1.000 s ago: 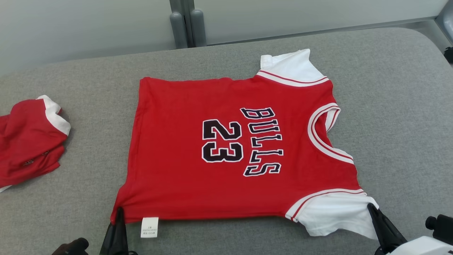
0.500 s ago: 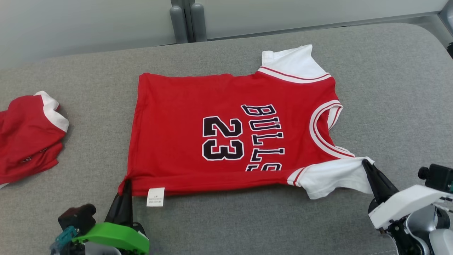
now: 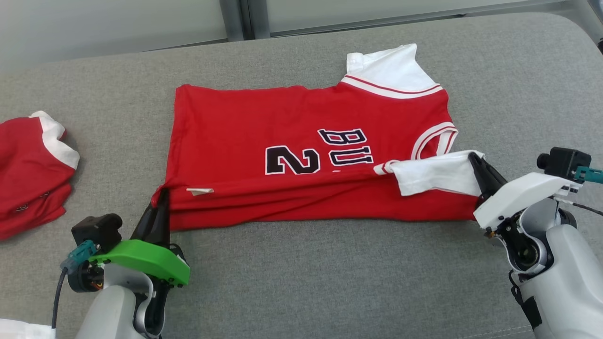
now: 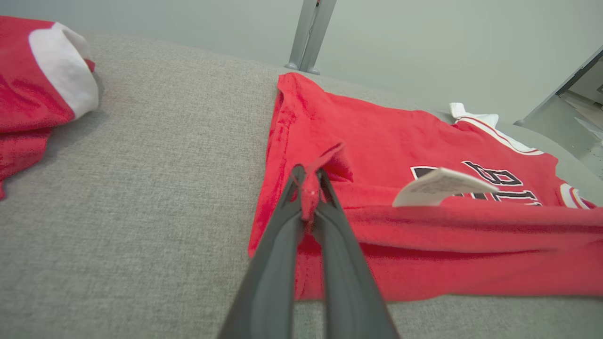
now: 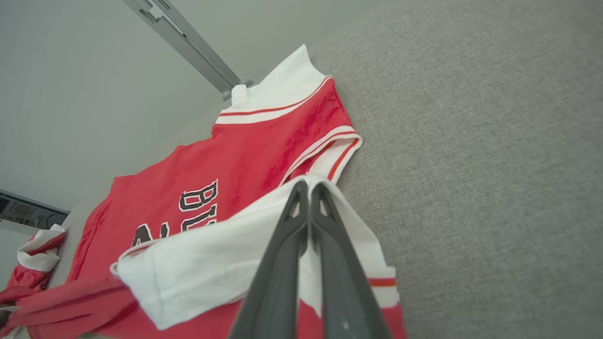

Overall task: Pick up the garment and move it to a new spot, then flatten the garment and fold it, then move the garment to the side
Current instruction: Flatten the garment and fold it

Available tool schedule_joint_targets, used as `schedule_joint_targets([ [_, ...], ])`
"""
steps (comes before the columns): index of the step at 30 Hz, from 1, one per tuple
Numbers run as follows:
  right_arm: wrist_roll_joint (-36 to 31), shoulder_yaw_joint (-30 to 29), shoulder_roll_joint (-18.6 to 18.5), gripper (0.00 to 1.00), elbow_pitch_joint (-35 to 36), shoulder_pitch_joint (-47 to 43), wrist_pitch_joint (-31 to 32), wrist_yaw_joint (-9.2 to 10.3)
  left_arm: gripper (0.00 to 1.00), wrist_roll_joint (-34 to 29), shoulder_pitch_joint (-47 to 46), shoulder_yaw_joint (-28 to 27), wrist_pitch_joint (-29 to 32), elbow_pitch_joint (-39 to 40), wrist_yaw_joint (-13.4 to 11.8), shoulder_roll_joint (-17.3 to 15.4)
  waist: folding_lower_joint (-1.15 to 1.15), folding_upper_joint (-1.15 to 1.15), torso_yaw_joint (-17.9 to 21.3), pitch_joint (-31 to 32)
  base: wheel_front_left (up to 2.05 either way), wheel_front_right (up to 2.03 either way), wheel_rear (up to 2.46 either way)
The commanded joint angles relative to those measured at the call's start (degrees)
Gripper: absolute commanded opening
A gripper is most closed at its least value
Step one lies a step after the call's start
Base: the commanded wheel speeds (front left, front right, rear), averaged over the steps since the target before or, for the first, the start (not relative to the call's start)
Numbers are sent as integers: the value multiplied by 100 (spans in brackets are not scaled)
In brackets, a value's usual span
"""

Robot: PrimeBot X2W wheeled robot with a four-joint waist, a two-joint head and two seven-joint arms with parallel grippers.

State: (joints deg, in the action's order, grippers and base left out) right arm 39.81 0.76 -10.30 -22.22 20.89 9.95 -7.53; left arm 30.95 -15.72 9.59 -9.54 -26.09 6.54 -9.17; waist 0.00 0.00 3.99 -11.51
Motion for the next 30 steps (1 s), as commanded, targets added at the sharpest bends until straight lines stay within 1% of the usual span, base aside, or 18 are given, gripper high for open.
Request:
schedule_joint_targets([
  [1,78,32,-29,100,-150,161,-154,9,100,-120,-163,27,-90,-78,17,-59,0,0,3,-29,0,0,0],
  [4,70,167,-69,100,-529,359,-398,8,100,-116,-289,56,-202,-289,30,-16,0,0,9,-45,0,0,0],
  [7,124,388,-157,100,-722,415,-703,8,100,-110,-372,78,-316,-473,43,-2,0,0,12,-30,0,0,0],
  [13,303,797,-472,100,-610,-78,-1290,8,100,-55,-81,113,-475,-750,61,22,0,0,9,124,0,0,0],
  [18,365,1113,-725,100,-332,-768,-1432,8,100,-137,120,189,-529,-894,79,35,0,0,43,184,0,0,0],
  [24,379,1222,-724,100,-238,-1075,-1464,8,100,-184,125,194,-564,-1017,85,-26,0,0,155,144,0,0,0],
  [30,294,1275,-614,100,-497,-827,-1489,7,100,-233,-118,252,-561,-1269,86,-18,0,0,165,86,0,0,0],
])
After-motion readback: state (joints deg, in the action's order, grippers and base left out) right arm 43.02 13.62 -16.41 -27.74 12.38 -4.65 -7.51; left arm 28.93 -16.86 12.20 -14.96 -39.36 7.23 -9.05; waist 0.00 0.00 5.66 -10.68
